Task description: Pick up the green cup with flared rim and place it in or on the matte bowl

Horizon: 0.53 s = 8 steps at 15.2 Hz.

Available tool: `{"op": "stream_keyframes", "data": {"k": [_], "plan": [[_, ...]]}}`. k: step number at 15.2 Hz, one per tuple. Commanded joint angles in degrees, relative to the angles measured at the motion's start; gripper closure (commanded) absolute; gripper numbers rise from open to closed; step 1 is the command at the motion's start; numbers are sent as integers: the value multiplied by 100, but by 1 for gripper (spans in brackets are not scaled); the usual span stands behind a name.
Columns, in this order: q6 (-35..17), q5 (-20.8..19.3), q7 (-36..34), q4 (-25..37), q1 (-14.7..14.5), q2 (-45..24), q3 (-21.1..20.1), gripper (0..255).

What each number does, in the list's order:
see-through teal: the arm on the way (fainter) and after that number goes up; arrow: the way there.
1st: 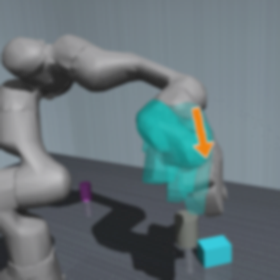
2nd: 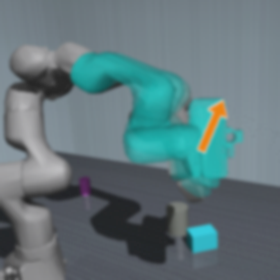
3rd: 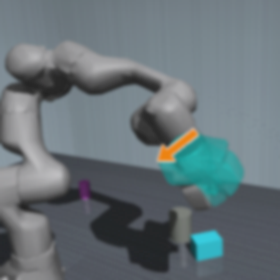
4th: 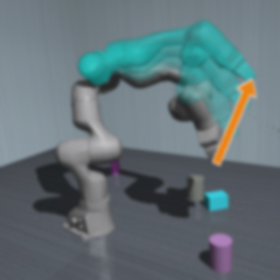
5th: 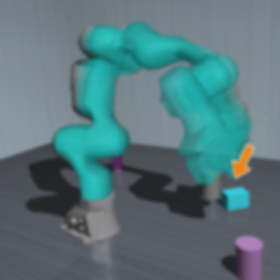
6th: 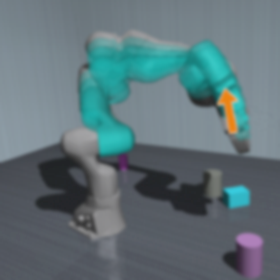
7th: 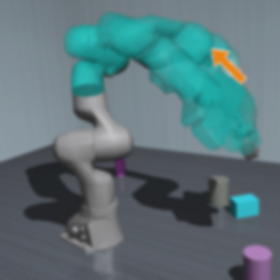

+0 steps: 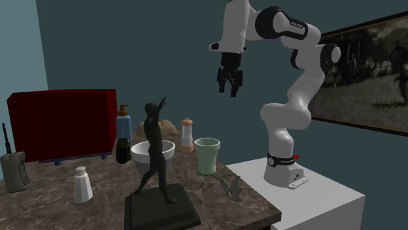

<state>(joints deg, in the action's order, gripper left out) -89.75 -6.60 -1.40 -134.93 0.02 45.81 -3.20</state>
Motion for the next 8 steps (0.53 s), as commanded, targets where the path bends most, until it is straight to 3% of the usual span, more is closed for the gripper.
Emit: {"op": "stream_keyframes", "data": {"k": [1,8], "plan": [[0,0,0,0,0,0,0,0],[-1492,140,-309,-948,-33,-474,-53,0]]}}
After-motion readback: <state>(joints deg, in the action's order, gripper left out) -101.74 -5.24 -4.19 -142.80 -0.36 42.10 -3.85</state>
